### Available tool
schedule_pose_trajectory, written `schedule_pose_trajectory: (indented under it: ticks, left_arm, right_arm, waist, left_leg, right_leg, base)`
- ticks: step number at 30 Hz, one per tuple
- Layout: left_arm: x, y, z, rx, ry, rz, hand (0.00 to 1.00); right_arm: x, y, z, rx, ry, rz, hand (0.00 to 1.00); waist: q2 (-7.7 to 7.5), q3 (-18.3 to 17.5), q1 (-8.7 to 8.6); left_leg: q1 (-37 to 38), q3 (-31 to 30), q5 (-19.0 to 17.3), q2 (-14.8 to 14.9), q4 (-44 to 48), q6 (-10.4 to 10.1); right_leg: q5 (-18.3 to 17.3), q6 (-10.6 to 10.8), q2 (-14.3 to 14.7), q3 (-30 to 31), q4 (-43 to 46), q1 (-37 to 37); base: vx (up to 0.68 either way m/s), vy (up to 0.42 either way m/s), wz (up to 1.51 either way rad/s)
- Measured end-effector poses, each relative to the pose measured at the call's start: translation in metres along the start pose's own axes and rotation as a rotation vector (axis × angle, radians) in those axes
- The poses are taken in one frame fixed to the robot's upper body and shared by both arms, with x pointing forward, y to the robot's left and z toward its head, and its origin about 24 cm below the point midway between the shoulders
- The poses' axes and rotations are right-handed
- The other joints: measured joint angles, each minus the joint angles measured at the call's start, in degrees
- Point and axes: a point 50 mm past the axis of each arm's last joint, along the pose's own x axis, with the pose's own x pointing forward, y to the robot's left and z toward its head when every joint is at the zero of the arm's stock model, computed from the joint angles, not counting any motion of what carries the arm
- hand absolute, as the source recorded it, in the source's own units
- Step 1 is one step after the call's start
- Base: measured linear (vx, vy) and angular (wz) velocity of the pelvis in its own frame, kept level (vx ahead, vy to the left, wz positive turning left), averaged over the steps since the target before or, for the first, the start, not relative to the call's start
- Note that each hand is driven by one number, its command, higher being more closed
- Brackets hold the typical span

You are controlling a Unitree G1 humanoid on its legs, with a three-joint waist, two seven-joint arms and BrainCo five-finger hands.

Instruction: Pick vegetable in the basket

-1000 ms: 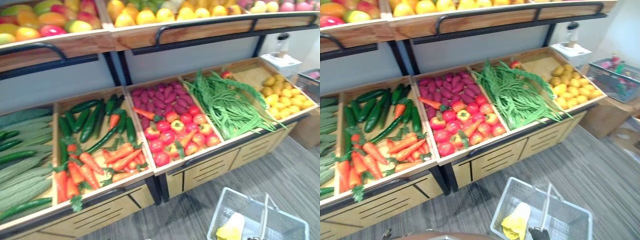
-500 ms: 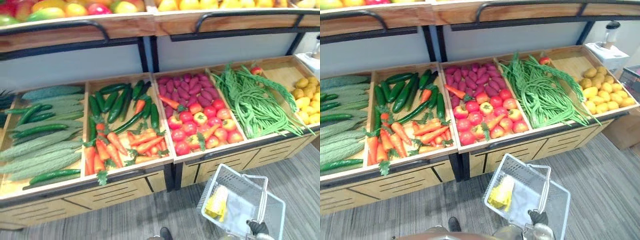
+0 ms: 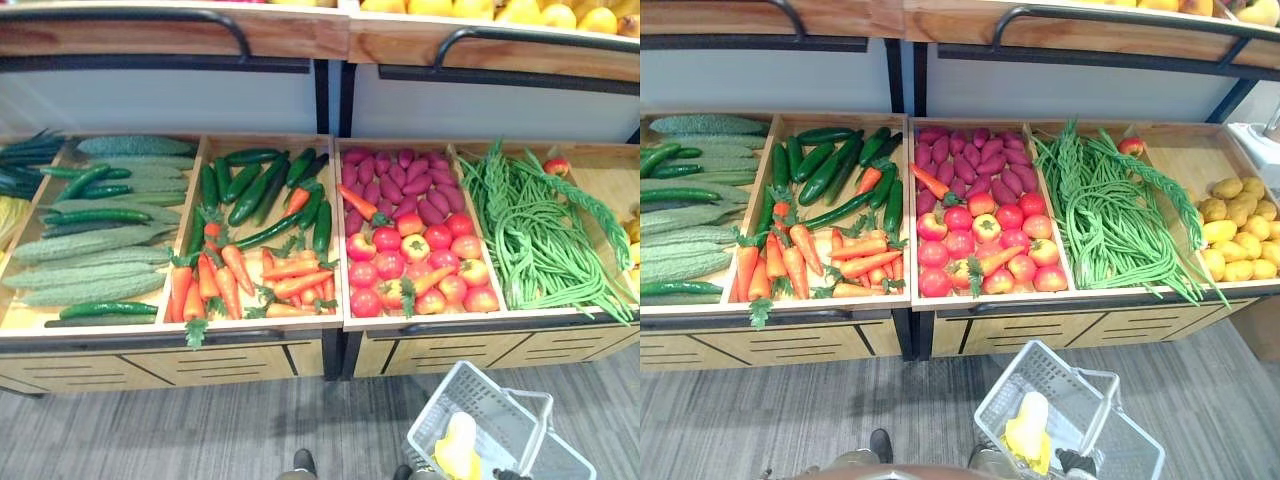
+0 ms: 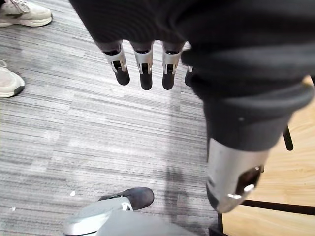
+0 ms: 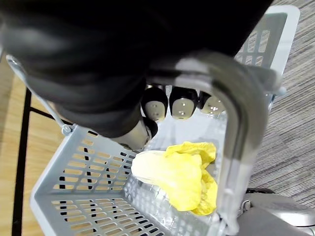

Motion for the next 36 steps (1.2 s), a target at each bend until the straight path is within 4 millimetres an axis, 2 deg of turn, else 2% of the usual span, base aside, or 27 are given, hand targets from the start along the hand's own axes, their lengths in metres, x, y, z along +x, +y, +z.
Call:
schedule_pose_trajectory:
  ticks: [3,5,6,9,10,12,13,15,19,23,25,27,32,36]
  left_arm:
    - [0.000,0.002,-0.002,-0.007,-0.003,0.032,0.00]
    - [0.001,0.003,0.007,-0.026,-0.048,0.073,0.00]
    - [0.001,0.003,0.019,-0.047,-0.096,0.109,0.00]
    - [-0.002,0.014,0.060,-0.135,-0.282,0.258,0.00]
    - [-0.008,0.023,0.088,-0.170,-0.419,0.357,0.00]
    - [-0.019,0.032,0.117,-0.197,-0.568,0.441,0.00]
    - [-0.031,0.038,0.145,-0.228,-0.715,0.502,0.00]
    - [-0.047,0.046,0.172,-0.243,-0.889,0.562,0.00]
    - [-0.080,0.068,0.211,-0.225,-1.222,0.641,0.00]
    - [-0.101,0.079,0.231,-0.117,-1.470,0.615,0.00]
    - [-0.111,0.076,0.240,0.043,-1.623,0.546,0.00]
    - [-0.115,0.070,0.245,0.148,-1.691,0.462,0.00]
    - [-0.117,0.049,0.256,0.405,-1.720,0.246,0.00]
    - [-0.104,0.041,0.264,0.569,-1.604,0.137,0.00]
  right_arm:
    - [0.000,-0.005,-0.004,0.002,0.017,-0.018,1.00]
    - [0.000,-0.005,-0.004,0.000,0.016,-0.019,1.00]
    - [0.000,-0.005,-0.004,0.000,0.015,-0.019,1.00]
    - [0.000,-0.004,-0.004,-0.011,0.015,-0.012,1.00]
    - [0.000,-0.002,-0.003,-0.023,0.011,-0.005,1.00]
    - [-0.001,0.000,-0.002,-0.027,0.005,-0.003,1.00]
    - [-0.001,-0.001,-0.002,-0.030,0.001,-0.005,1.00]
    - [-0.001,-0.001,-0.002,-0.030,-0.006,-0.005,1.00]
    - [-0.001,-0.004,-0.004,-0.023,-0.008,-0.012,1.00]
    - [0.000,-0.011,-0.001,-0.034,-0.034,-0.024,1.00]
    - [0.000,-0.013,0.001,-0.037,-0.047,-0.028,1.00]
    - [0.000,-0.013,0.002,-0.040,-0.055,-0.027,1.00]
    - [0.001,-0.015,0.004,-0.068,-0.062,-0.022,1.00]
    - [0.002,-0.019,0.007,-0.086,-0.075,-0.017,1.00]
  waist:
    - [0.45,-0.2,-0.60]
    - [0.52,-0.3,-0.69]
    - [1.07,-0.7,-0.70]
    - [0.38,-0.8,-0.67]
    - [0.12,-0.9,-0.66]
    - [0.16,-1.0,-0.71]
    - [0.30,-1.1,-0.76]
    - [0.55,-1.2,-0.87]
    - [1.24,-1.1,-1.13]
    - [2.45,-1.5,-1.56]
    - [3.14,-1.7,-1.82]
    - [3.45,-1.8,-1.89]
    - [3.76,-1.9,-2.36]
    - [4.13,-1.9,-2.44]
  left_leg:
    - [1.1,0.0,-0.1,0.7,0.0,-0.5]
    - [1.0,0.1,-0.3,0.7,0.0,-0.8]
    - [0.8,0.1,-0.4,0.7,0.0,-0.9]
    - [0.6,-0.1,-0.6,0.5,0.0,-1.0]
    - [0.5,-0.4,-0.7,0.3,0.0,-0.9]
    - [0.3,-1.2,-0.8,-0.1,0.0,-0.8]
    - [0.0,-1.5,-0.8,-0.4,0.0,-0.8]
    - [-0.3,-1.7,-0.8,-0.6,0.0,-0.7]
    - [-0.2,-1.6,-1.1,-1.1,0.0,-0.5]
    - [-0.2,-1.2,-1.4,-1.2,0.0,-0.4]
    - [-0.1,-0.8,-1.7,-1.2,0.0,-0.5]
    - [0.0,0.4,-2.0,-1.0,0.0,-0.7]
    - [0.5,2.1,-2.2,-0.8,-0.1,-0.9]
    - [0.9,3.5,-2.3,-0.5,-0.1,-0.9]
  right_leg:
    - [-0.3,-0.5,1.0,-0.1,-1.1,1.4]
    - [-0.4,-0.6,1.2,0.0,-1.4,1.4]
    - [-0.4,-0.6,1.2,0.0,-1.8,1.4]
    - [-0.4,-0.6,0.9,-0.2,-2.0,1.3]
    - [-0.4,-0.6,0.8,-0.2,-2.2,1.3]
    - [-0.4,-0.7,0.5,-0.6,-2.2,1.4]
    - [-0.4,-0.6,0.3,-1.1,-2.4,1.5]
    - [-0.4,-0.6,0.2,-1.5,-2.7,1.5]
    - [-0.4,-0.6,0.3,-1.5,-3.1,1.9]
    - [-0.4,-0.7,0.3,-1.3,-3.4,1.9]
    - [-0.4,-0.7,0.3,-0.8,-3.7,1.9]
    - [-0.4,-0.7,0.4,0.3,-3.7,1.6]
    - [-0.4,-0.7,0.8,1.9,-3.7,1.1]
    - [-0.4,-0.7,1.0,3.1,-3.7,1.0]
  base:
    - [0.11,-0.095,-0.02]
    - [0.04,-0.021,-0.05]
    - [0.05,-0.001,0.01]
    - [0.05,0.011,0.04]
    - [0.04,0.023,0.04]
    - [0.04,0.025,0.12]
    - [0.02,0.023,0.17]
    - [0.02,0.016,0.10]
    - [0.04,0.006,0.03]
    - [0.02,0.000,-0.01]
    - [0.04,0.003,-0.08]
    - [0.04,-0.001,-0.25]
    - [0.04,-0.011,-0.20]
    - [0.02,-0.024,-0.15]
